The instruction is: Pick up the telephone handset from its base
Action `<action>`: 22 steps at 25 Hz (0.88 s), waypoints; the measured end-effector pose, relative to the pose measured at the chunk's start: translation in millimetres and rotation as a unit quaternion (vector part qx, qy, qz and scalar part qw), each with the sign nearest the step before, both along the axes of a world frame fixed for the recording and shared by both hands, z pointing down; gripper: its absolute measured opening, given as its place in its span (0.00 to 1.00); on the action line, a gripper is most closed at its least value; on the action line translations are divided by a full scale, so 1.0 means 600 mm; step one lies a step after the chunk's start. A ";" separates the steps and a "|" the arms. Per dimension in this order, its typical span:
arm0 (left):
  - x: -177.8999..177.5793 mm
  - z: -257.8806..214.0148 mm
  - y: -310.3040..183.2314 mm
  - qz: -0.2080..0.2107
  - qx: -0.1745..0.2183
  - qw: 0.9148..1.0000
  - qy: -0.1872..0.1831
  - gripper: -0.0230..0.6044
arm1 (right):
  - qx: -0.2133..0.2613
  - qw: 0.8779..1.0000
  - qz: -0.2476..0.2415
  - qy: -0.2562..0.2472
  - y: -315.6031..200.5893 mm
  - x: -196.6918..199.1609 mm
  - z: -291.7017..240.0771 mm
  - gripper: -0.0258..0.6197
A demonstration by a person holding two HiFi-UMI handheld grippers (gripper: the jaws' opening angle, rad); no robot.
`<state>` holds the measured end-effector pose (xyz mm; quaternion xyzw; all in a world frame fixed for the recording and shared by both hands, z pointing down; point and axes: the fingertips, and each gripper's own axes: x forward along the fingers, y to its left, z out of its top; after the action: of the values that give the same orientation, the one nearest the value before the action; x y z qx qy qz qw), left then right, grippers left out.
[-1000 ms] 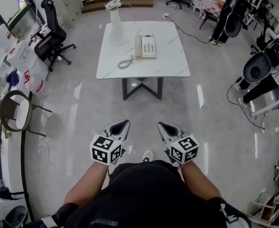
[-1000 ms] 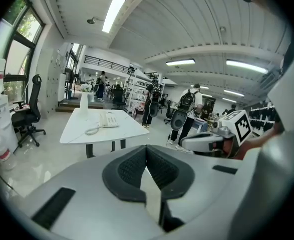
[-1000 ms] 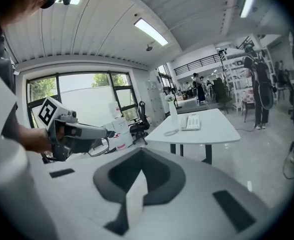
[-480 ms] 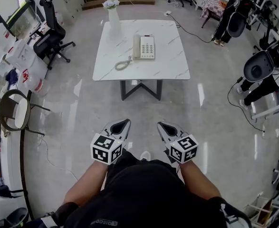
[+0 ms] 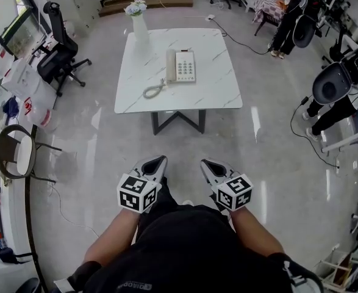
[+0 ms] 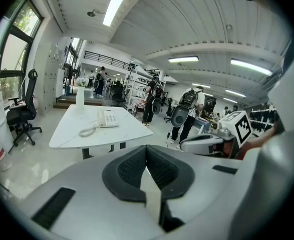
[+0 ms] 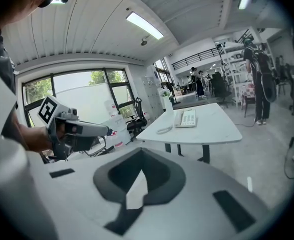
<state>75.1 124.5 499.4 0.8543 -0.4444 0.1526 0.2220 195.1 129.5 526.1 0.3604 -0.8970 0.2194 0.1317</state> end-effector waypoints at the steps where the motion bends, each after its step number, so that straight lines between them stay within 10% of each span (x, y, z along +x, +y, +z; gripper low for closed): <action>1: -0.002 0.000 -0.013 0.002 0.002 1.000 0.002 0.04 | 0.000 1.000 0.001 0.002 -0.010 -0.002 0.003 0.04; 22: -0.088 -0.002 -0.306 0.027 -0.007 1.000 0.008 0.04 | -0.018 0.999 0.030 0.021 -0.277 -0.084 0.000 0.04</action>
<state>22.2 -58.8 498.0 0.8658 -0.4181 0.1546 0.2272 144.8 -36.8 526.3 0.3895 -0.8786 0.2321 0.1499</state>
